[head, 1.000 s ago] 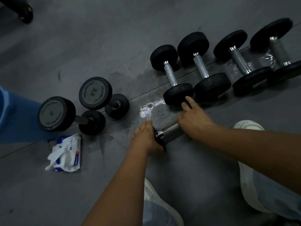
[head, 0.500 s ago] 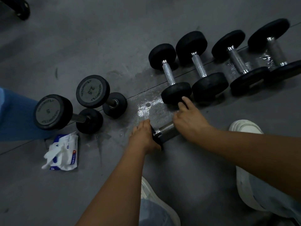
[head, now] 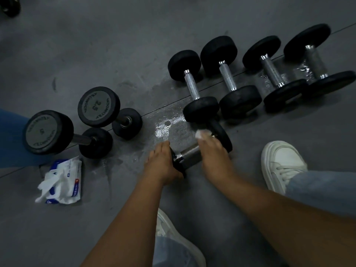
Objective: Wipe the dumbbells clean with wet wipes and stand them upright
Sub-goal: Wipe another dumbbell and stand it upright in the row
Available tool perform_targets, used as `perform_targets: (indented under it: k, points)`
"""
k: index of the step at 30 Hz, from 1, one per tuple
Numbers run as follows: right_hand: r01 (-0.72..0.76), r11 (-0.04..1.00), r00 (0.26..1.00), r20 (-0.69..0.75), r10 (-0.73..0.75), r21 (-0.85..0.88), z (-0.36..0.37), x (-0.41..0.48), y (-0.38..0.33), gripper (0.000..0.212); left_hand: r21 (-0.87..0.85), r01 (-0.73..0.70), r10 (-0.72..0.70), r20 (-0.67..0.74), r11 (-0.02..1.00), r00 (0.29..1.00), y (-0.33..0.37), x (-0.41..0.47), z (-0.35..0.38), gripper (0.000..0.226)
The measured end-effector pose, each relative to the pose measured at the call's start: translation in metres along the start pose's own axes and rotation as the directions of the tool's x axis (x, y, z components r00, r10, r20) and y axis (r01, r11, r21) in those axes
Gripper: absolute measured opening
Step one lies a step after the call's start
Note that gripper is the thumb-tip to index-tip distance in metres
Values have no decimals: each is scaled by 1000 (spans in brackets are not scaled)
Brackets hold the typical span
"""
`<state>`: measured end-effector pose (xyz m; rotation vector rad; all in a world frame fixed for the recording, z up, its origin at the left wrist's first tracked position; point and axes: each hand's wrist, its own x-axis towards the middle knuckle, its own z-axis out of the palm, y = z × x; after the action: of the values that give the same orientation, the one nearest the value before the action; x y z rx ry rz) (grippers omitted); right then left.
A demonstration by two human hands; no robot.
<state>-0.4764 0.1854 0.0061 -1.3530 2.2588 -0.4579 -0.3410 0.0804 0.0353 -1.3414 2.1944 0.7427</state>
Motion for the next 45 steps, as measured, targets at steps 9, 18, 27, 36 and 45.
perform_targets:
  k: [9,18,27,36,45]
  points:
    - [270,929,953,205,-221,-252,11,-11,-15,78,-73,-17,13,-52,997,999,0,-4,11,120]
    - [475,804,864,364,-348,-358,3,-4,-7,68,-97,-41,27,-140,994,990,4,-19,23,108]
    - [534,679,818,511,-265,-504,-17,52,-4,20,-10,-53,49,-235,999,971,6,-36,28,99]
    - [490,732,868,347,-356,-474,2,0,11,54,1,-68,66,-251,998,966,22,-36,52,105]
    - [408,759,911,285,-300,-507,12,-14,3,65,-39,-81,67,-270,996,960,19,-30,58,103]
